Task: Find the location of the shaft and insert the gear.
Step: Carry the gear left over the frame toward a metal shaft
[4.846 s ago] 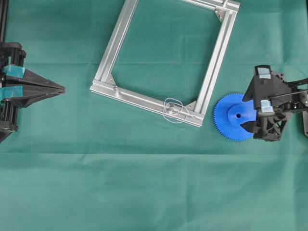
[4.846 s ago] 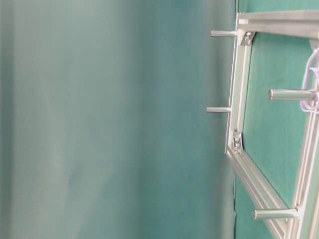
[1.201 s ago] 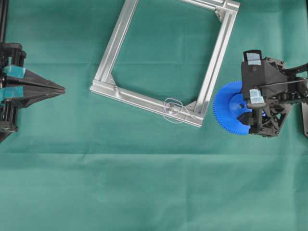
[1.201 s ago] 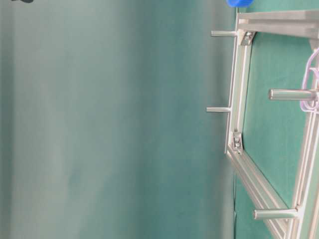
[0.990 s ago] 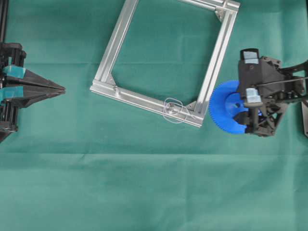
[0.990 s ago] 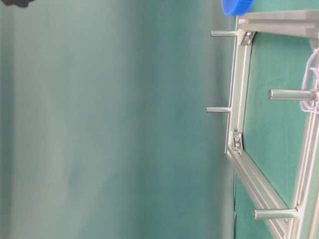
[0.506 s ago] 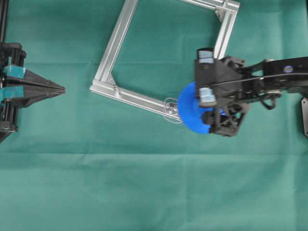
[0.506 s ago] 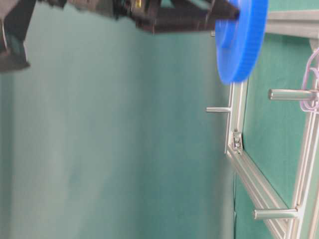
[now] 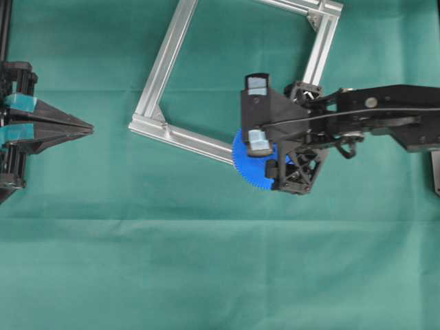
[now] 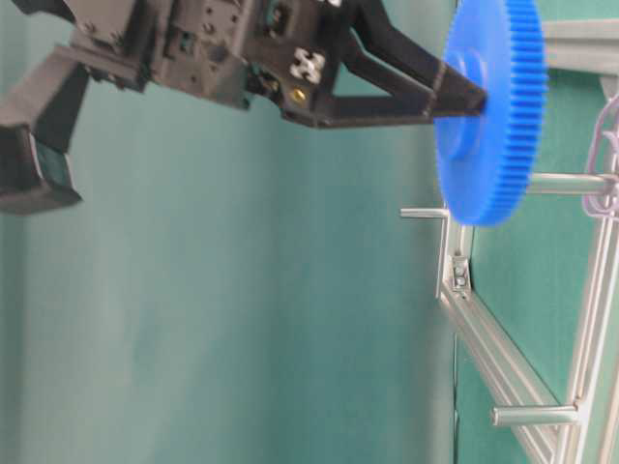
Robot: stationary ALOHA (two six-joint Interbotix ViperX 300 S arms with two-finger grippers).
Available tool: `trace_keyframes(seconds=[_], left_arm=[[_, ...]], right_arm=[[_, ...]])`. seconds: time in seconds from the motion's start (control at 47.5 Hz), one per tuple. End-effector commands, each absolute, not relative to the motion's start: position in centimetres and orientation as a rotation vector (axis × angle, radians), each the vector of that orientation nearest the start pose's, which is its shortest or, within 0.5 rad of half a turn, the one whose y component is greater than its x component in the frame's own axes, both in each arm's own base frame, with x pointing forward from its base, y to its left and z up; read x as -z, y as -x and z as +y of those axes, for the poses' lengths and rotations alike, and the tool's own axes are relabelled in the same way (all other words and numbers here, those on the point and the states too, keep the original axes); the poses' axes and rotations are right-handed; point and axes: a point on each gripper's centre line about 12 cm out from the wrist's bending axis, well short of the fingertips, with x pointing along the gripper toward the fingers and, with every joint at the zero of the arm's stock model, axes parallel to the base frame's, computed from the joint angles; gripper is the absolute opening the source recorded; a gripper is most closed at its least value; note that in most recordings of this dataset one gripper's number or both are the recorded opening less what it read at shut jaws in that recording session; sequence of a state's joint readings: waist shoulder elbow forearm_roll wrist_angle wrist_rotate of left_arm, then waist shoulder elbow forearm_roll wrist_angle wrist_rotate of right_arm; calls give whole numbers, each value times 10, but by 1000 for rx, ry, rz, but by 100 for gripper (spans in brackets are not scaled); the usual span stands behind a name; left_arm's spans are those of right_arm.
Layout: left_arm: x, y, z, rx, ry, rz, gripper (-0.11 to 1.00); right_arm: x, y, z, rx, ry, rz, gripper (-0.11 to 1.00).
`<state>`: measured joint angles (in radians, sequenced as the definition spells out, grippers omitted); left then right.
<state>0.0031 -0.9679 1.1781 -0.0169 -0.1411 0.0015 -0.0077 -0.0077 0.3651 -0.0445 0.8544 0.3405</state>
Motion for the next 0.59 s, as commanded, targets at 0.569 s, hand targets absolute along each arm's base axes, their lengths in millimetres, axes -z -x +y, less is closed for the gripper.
trace_keyframes(seconds=[0.569], left_arm=[[-285, -202, 1, -8, 14, 49, 0]], right_arm=[[-213, -402, -6, 212, -248, 1167, 69]])
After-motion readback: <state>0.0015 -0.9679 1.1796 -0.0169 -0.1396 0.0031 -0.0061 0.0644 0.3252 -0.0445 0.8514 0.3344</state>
